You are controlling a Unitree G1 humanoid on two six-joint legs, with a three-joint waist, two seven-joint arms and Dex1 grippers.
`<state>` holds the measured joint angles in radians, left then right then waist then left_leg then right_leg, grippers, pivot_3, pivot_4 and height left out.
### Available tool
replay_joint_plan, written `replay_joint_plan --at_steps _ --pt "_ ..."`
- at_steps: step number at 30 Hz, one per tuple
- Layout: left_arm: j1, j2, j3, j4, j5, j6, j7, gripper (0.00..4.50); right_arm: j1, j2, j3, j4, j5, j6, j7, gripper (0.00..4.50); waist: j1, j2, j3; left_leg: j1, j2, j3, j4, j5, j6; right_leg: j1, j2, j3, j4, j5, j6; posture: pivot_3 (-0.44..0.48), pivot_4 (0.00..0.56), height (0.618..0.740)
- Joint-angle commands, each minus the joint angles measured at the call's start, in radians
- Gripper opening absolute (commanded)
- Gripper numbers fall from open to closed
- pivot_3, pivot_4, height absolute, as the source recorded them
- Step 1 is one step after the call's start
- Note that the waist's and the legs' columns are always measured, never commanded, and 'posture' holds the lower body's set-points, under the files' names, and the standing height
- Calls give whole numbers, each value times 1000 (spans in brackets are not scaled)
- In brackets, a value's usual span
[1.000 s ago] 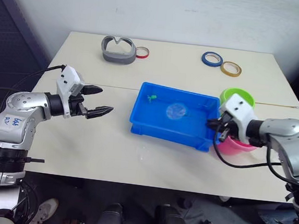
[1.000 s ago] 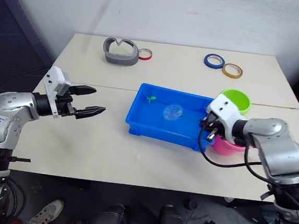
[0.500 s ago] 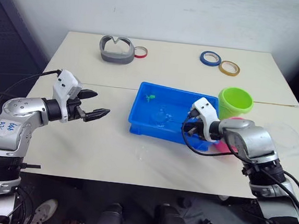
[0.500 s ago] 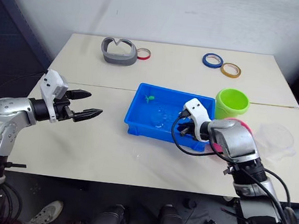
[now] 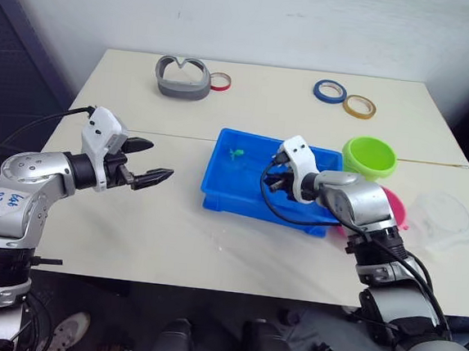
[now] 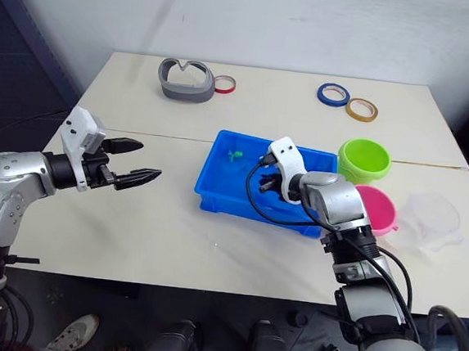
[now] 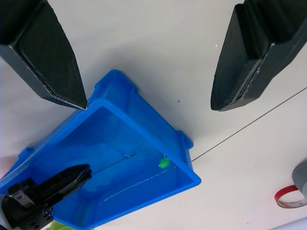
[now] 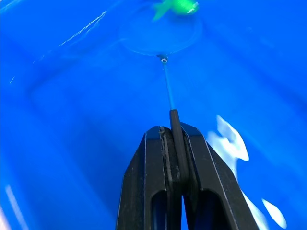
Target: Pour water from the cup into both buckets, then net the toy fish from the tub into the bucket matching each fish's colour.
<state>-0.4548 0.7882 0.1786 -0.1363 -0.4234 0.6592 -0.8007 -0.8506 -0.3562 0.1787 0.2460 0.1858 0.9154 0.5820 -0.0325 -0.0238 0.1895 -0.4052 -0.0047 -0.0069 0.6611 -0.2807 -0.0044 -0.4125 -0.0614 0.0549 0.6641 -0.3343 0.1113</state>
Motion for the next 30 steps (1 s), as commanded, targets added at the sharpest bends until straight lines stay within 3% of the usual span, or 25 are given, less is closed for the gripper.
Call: replay_joint_plan --at_steps 1,6,19,30 --pt "0 16 27 -30 -8 -7 3 4459 -31 25 -50 -17 7 -37 -29 0 -7 0 0 0 0 0 0 0 0 0 0 0 0 0 0 0 150 740" --pt "-1 15 27 -29 -10 -10 0 4459 -26 18 -81 -58 21 -33 -26 0 -16 0 0 0 0 0 -1 0 0 -1 0 0 1 0 0 0 150 740" --pt "-25 17 19 -2 -14 -44 -34 4459 133 -128 -92 -343 102 68 76 0 -19 0 0 0 0 0 -3 0 0 -1 0 1 -1 0 0 0 150 740" --pt "-85 0 -30 58 -2 -90 -94 4459 224 -256 -186 -504 193 67 137 0 -13 0 0 0 0 0 -5 0 0 0 0 1 -3 0 0 0 150 740"
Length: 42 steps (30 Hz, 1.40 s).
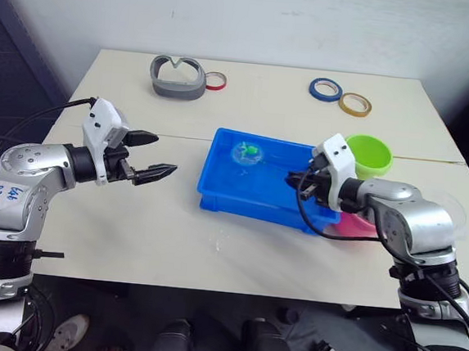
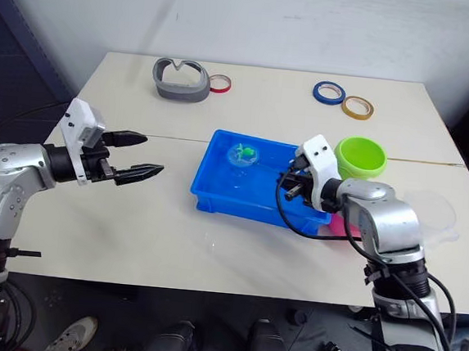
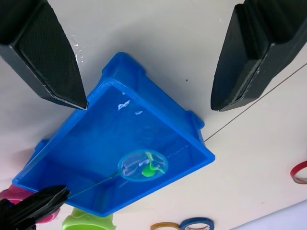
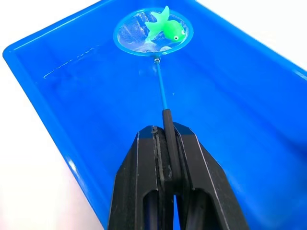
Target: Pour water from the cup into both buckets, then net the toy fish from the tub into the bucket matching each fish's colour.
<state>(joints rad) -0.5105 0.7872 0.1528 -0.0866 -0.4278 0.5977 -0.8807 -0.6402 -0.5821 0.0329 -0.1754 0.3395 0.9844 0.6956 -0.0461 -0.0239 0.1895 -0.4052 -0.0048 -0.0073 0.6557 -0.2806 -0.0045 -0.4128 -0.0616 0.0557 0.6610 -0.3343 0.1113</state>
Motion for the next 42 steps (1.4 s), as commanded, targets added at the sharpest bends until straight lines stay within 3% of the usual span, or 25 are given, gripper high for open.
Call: replay_joint_plan --at_steps 1,14,18,25,34,42 --pt "-34 0 -10 16 0 -26 -21 4459 22 -37 -47 -95 47 -4 27 0 1 0 0 0 0 0 0 0 0 0 0 0 0 0 0 0 150 740" --pt "-111 -60 -80 60 0 -52 -65 4459 120 -178 -255 -129 125 -78 66 0 22 0 0 0 0 0 0 0 0 1 0 0 -1 0 0 0 150 740" --pt "-163 -106 -111 85 0 -78 -84 4459 152 -240 -352 -39 79 -134 22 0 25 0 0 0 -1 0 0 0 0 1 0 0 -2 0 0 0 150 740" --pt "-201 -131 -130 109 3 -95 -105 4459 198 -304 -403 110 -8 -280 -30 0 13 0 0 1 0 4 0 0 0 0 1 1 -1 0 0 0 150 740" --pt "-239 -157 -165 146 26 -123 -125 4459 239 -390 -276 261 -231 -528 -82 0 19 0 0 1 0 6 1 0 1 1 1 1 -1 0 0 0 150 740" --pt "-225 -155 -164 142 31 -129 -129 4459 319 -524 -110 299 -585 -863 -227 0 18 0 0 2 0 8 1 0 1 0 2 1 0 0 0 0 150 740"
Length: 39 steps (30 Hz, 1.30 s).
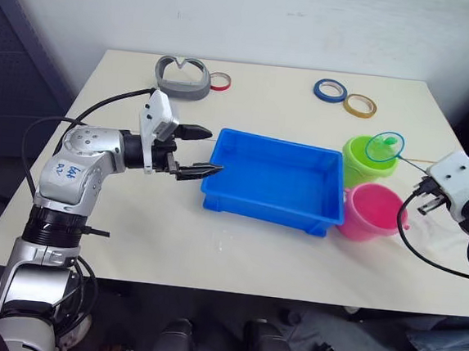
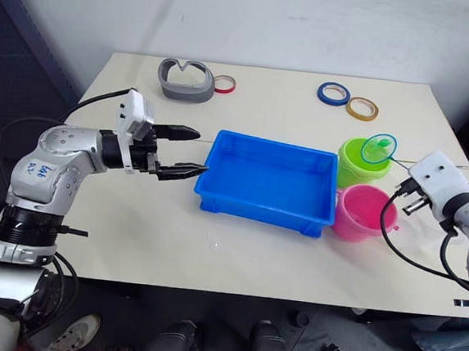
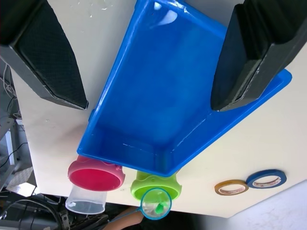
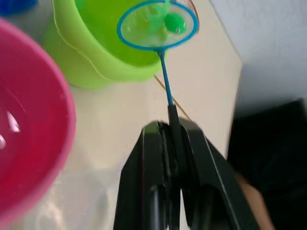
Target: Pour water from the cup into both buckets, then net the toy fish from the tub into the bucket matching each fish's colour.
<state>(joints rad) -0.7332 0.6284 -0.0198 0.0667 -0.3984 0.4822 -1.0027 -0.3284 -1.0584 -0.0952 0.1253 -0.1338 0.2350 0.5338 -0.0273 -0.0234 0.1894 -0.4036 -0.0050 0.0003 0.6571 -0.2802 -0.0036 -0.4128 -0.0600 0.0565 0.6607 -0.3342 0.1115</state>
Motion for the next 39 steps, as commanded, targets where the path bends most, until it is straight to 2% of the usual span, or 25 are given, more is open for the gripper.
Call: replay_joint_plan --at_steps 1,4,10,18,21,26,30,34,39 --pt "-2 3 9 -11 3 -14 -7 4459 14 -65 34 8 -161 -148 -96 0 -1 0 0 0 0 1 0 0 0 0 0 0 0 0 0 0 150 740" --pt "2 4 10 -11 5 -18 -9 4459 30 -112 69 16 -307 -266 -215 0 0 0 0 0 0 2 0 0 0 0 1 0 0 0 0 0 150 740" --pt "7 0 13 -13 9 -24 -5 4459 45 -170 142 48 -554 -373 -383 0 -1 0 0 0 0 3 1 0 0 0 1 1 0 0 0 0 150 740" --pt "19 5 18 -21 7 -24 -6 4459 67 -163 129 77 -597 -419 -426 0 -1 0 0 0 0 3 3 1 0 0 1 1 0 0 0 0 150 740" --pt "24 12 24 -22 6 -24 -8 4459 70 -150 77 69 -506 -414 -379 0 -2 0 0 0 0 4 3 1 0 0 1 2 0 0 0 0 150 740" --pt "51 43 72 -52 -44 0 -38 4459 92 -89 -76 -42 -186 -406 -178 0 -3 0 0 1 1 4 3 1 0 1 2 2 1 0 0 0 150 740" --pt "93 115 95 -99 -96 49 -116 4459 109 -74 -157 -174 107 -333 76 0 -4 0 0 1 2 3 3 0 0 1 3 1 2 0 0 0 150 740" --pt "143 187 129 -141 -150 78 -188 4459 57 -47 -166 -284 377 -170 264 0 -2 0 0 2 2 3 4 0 1 3 2 1 1 0 0 0 150 740" --pt "226 261 156 -244 -183 134 -193 4459 32 -13 -113 -371 578 -62 457 0 -2 0 0 1 2 -4 5 0 1 5 0 2 1 0 0 0 150 740"
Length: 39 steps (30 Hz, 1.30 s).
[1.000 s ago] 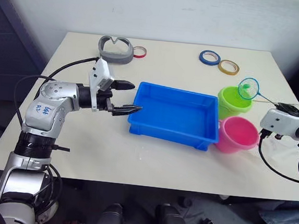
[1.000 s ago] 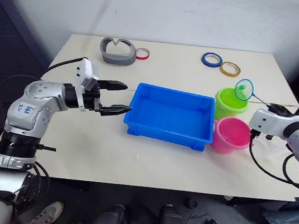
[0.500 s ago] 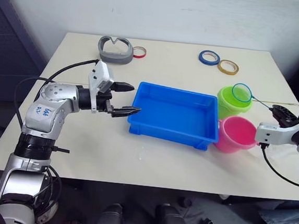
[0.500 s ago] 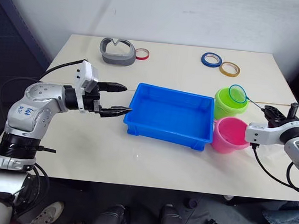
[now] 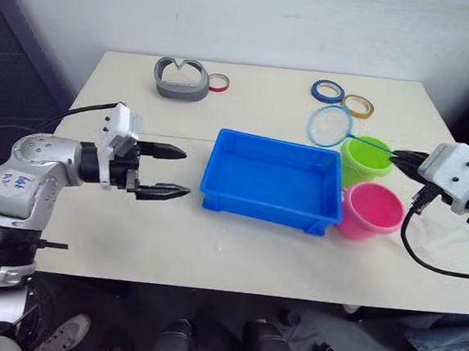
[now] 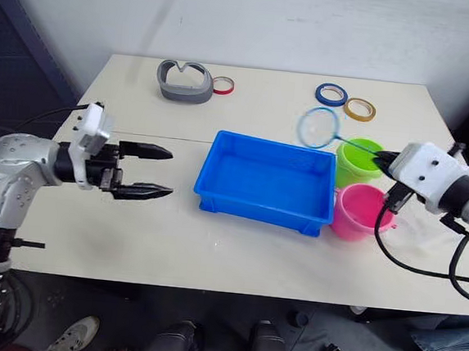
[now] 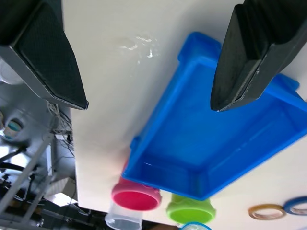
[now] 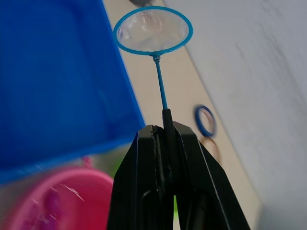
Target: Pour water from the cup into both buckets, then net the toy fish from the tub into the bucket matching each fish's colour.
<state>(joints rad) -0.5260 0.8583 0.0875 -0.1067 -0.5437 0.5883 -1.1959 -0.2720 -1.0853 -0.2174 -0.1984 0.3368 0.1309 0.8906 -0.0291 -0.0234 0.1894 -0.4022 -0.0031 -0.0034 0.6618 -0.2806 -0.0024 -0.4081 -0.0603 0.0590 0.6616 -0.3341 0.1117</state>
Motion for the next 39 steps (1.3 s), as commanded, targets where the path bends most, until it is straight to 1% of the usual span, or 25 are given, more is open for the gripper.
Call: replay_joint_plan --at_steps 1,4,5,8,14,19,25,38,39 --pt "37 53 54 -96 -47 51 -2 4459 -34 30 36 -57 140 56 140 0 0 0 0 0 0 -1 0 0 0 0 0 0 0 0 0 0 150 740" --pt "73 102 43 -144 -37 82 -3 4459 -70 74 99 -53 164 79 202 0 0 0 0 -1 0 -2 0 0 0 0 0 -1 -1 0 0 0 150 740" --pt "92 113 43 -164 -30 75 -1 4459 -70 88 125 -54 162 86 222 0 1 0 0 -1 0 -2 0 0 0 0 0 -1 -1 0 0 0 150 740" --pt "135 127 63 -224 -59 85 2 4459 -47 119 194 -65 151 90 284 0 2 0 0 -1 -1 -2 0 0 0 0 -1 -1 -1 0 0 0 150 740" --pt "158 125 45 -272 -67 108 26 4459 -68 186 301 -27 58 83 286 0 2 0 0 -2 -1 -3 0 0 0 0 -1 -2 -1 0 0 0 150 740" --pt "187 109 -10 -294 -37 83 32 4459 -92 314 434 85 -85 54 226 0 -2 0 0 -1 -1 -3 0 0 -1 0 0 -2 0 0 -1 0 150 740" --pt "209 132 -37 -288 -12 58 18 4459 -101 380 468 156 -137 41 219 0 2 0 0 -2 -1 -3 -1 0 -1 -1 -1 -2 0 0 -1 0 150 740" --pt "228 131 -38 -287 9 27 30 4459 -124 414 490 261 -188 14 254 0 -1 0 0 -1 -1 -3 0 0 -1 -1 -1 -2 0 0 -1 0 150 740" --pt "230 131 -37 -287 9 26 30 4486 -127 416 490 264 -190 11 256 409 -1 0 0 -1 -1 -3 0 0 -1 -1 -1 -2 0 0 -1 0 150 740"
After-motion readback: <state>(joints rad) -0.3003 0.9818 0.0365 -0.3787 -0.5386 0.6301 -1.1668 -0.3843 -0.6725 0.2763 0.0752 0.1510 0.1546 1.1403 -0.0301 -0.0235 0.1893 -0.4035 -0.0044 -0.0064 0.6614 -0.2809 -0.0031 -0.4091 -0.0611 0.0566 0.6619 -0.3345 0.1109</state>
